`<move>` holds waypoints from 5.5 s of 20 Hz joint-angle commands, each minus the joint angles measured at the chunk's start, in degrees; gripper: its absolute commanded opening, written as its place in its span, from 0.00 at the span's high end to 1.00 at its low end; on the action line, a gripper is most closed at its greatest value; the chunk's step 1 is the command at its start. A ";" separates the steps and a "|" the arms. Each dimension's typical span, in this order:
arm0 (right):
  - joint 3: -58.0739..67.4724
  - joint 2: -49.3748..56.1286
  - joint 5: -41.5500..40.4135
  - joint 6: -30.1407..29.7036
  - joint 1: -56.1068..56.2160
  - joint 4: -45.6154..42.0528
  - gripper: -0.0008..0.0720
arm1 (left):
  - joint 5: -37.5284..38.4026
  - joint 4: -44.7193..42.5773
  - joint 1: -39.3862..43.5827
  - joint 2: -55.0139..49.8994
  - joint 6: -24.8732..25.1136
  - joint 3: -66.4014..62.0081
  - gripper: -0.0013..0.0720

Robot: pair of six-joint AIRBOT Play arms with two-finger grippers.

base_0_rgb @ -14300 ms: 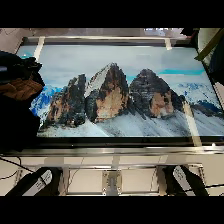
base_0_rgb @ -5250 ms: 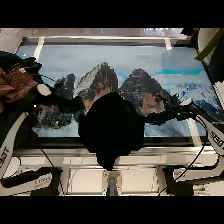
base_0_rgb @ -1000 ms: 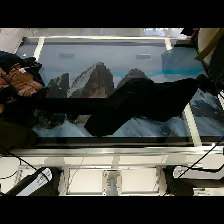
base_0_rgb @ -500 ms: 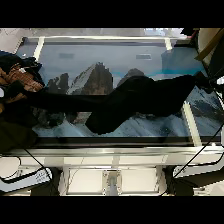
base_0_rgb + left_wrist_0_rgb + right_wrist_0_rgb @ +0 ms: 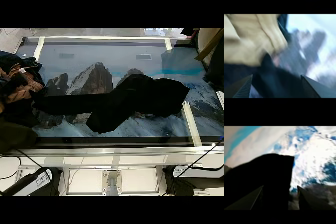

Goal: Fold the clothes and pants, and hang the long-sleeved shirts on hangers.

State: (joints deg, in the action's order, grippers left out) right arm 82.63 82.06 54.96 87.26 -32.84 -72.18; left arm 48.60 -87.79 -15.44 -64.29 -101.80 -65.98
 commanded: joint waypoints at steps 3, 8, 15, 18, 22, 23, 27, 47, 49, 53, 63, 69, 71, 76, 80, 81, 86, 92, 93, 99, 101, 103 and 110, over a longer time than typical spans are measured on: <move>-9.42 -12.66 10.27 -11.47 -6.43 2.38 0.37 | 13.11 18.93 18.08 7.50 5.92 11.93 0.02; -16.31 -17.00 11.26 -18.51 -6.34 12.68 0.37 | -3.08 21.09 38.56 7.19 -8.31 26.60 0.02; -16.48 -17.00 12.13 -20.41 -6.34 14.95 0.37 | -16.72 21.97 52.96 -0.72 -18.51 29.18 0.02; -16.48 -17.00 13.40 -21.00 -6.34 14.93 0.37 | -27.10 25.66 53.42 -3.67 -19.54 29.16 0.02; -17.16 -16.98 13.25 -22.12 -6.34 14.91 0.37 | -31.10 27.02 53.42 -5.35 -19.52 29.16 0.88; -18.21 -16.98 13.16 -22.49 -6.34 14.88 0.37 | -31.26 26.99 53.42 -5.20 -19.39 29.14 0.97; -28.70 -16.83 8.13 -24.06 -6.34 15.45 0.37 | -31.21 24.41 51.82 -0.72 -18.64 29.09 0.97; -32.65 6.51 0.90 -46.45 0.26 38.93 0.96 | -16.20 7.58 31.04 21.90 -18.88 28.98 0.97; -29.86 5.99 6.27 -46.45 -0.35 38.80 0.96 | -15.67 3.69 30.67 22.77 -18.91 28.35 0.97; -18.97 0.46 22.99 -39.06 -6.45 35.19 0.96 | -0.79 -5.64 23.32 27.96 -18.82 21.05 0.97; -1.77 -10.95 36.02 -28.50 -9.66 18.18 0.96 | 3.04 -23.21 14.23 17.35 -6.60 -4.13 0.97; -11.10 -9.29 33.66 -21.75 -8.61 -1.09 0.96 | -8.52 -23.41 14.23 -10.16 -4.48 -16.63 0.97; -14.60 -9.29 31.85 -19.08 -8.63 -6.71 0.96 | -8.96 -23.41 14.21 -18.40 -4.48 -24.59 0.97; -20.48 -9.27 26.56 -14.53 -8.61 -11.15 0.96 | -9.90 -23.17 10.78 -29.55 -8.98 -40.89 0.98; -23.12 -9.27 22.75 -14.38 -8.57 -2.82 0.95 | 0.33 -18.08 8.50 -34.34 -7.82 -41.00 0.95; -23.28 -9.25 22.40 -14.71 -8.57 -1.14 0.88 | 1.62 -16.81 8.57 -35.32 -5.84 -41.00 0.64; -23.26 -9.22 22.40 -14.95 -8.57 -0.98 0.62 | 4.37 -12.04 8.31 -33.38 -2.75 -41.05 0.00; -23.26 -9.22 22.58 -18.03 -8.61 -4.09 0.62 | 26.21 -16.74 2.05 -17.00 -3.02 -33.68 0.01; -23.26 -9.22 22.62 -19.30 -8.61 -4.09 0.62 | 25.75 -16.74 1.01 -12.02 -4.31 -27.36 0.01; -23.26 -9.20 21.88 -23.61 -8.57 3.32 0.62 | 5.95 -8.22 -4.22 21.24 -22.10 22.77 0.02; -23.26 -9.20 21.88 -24.44 -8.57 6.25 0.62 | -5.46 3.54 -6.67 26.01 -21.97 34.07 0.03; -23.26 -9.20 21.99 -24.46 -8.57 6.56 0.62 | -12.90 12.41 -8.11 24.70 -17.49 39.01 0.15; -23.26 -9.20 23.56 -24.41 -8.57 7.76 0.62 | -25.29 29.09 -8.09 6.16 -8.20 38.58 0.15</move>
State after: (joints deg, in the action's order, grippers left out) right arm 59.40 72.82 77.23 62.98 -41.45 -65.63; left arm 31.20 -70.13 -23.27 -52.01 -115.04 -28.38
